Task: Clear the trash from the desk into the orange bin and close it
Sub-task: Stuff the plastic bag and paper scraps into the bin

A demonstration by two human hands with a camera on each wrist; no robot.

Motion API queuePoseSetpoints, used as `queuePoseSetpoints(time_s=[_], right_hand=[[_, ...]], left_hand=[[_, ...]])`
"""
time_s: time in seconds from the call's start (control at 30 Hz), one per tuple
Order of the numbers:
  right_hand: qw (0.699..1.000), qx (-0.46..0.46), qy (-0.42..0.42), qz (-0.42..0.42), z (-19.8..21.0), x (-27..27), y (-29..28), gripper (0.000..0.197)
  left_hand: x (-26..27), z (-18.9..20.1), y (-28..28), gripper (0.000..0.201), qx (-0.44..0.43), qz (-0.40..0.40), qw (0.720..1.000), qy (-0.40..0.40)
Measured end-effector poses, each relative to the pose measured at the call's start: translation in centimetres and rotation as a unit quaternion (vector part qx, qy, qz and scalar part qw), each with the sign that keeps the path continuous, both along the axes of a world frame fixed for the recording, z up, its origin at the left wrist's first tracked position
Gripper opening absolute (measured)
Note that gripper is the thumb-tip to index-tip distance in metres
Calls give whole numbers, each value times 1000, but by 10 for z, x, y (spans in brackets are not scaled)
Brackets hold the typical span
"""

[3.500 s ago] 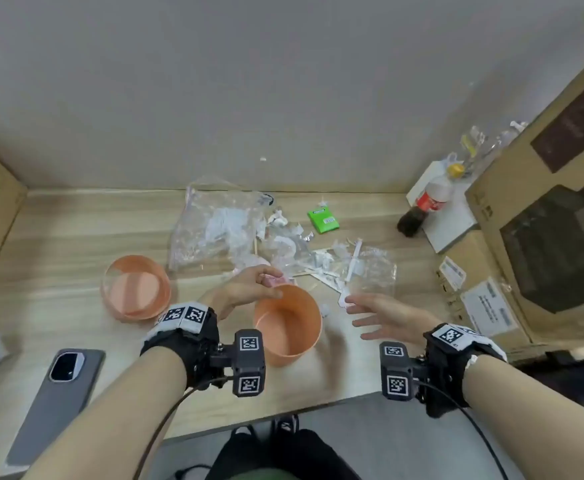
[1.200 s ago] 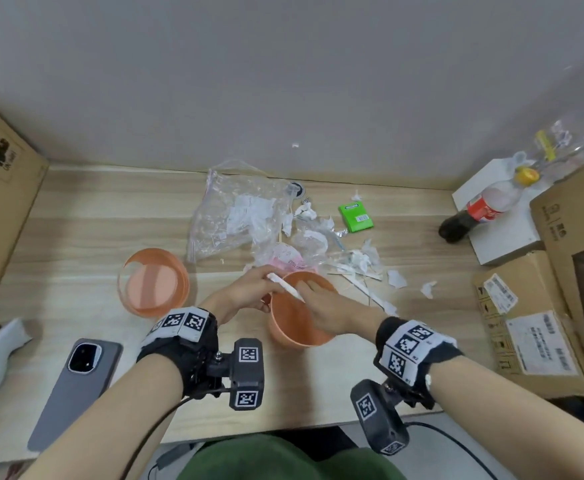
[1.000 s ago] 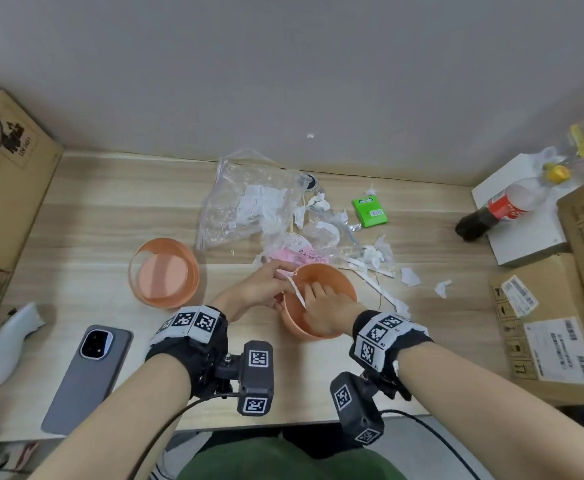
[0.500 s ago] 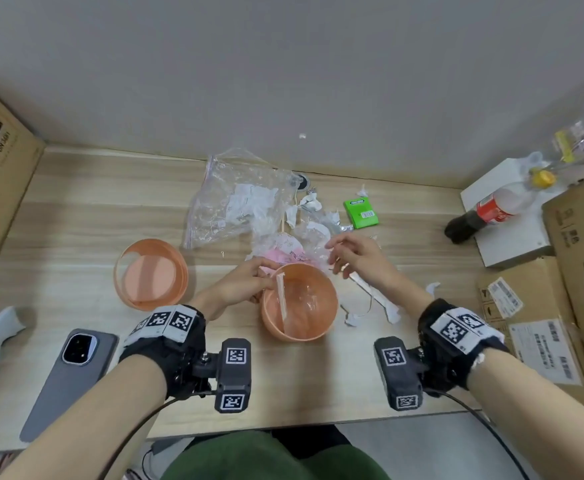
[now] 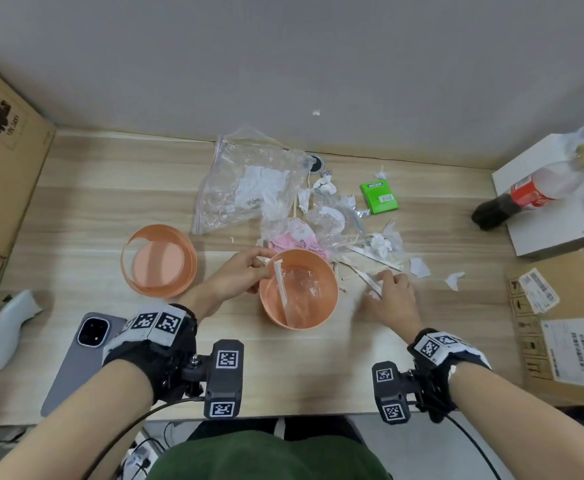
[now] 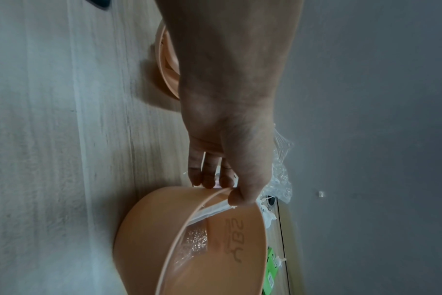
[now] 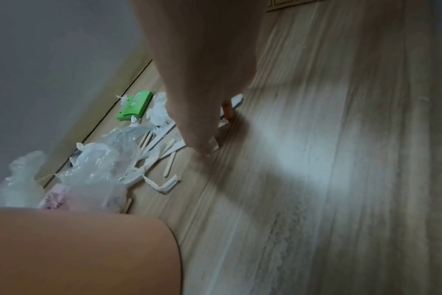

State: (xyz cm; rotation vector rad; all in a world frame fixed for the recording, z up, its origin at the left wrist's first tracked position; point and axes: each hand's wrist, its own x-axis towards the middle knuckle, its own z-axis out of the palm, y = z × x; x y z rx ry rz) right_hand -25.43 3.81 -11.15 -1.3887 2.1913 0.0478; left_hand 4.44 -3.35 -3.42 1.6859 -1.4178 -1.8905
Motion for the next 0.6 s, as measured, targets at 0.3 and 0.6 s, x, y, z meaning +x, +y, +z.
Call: queuePoseSetpoints(time_s=[0.3, 0.6], right_hand=[[994, 69, -86, -8, 13, -20, -12, 21], [990, 50, -127, -20, 71, -51, -6, 10]], left_hand=[[-2, 0, 0, 29, 14, -1, 1000, -2], [-5, 4, 0, 26, 24, -9, 1000, 5]])
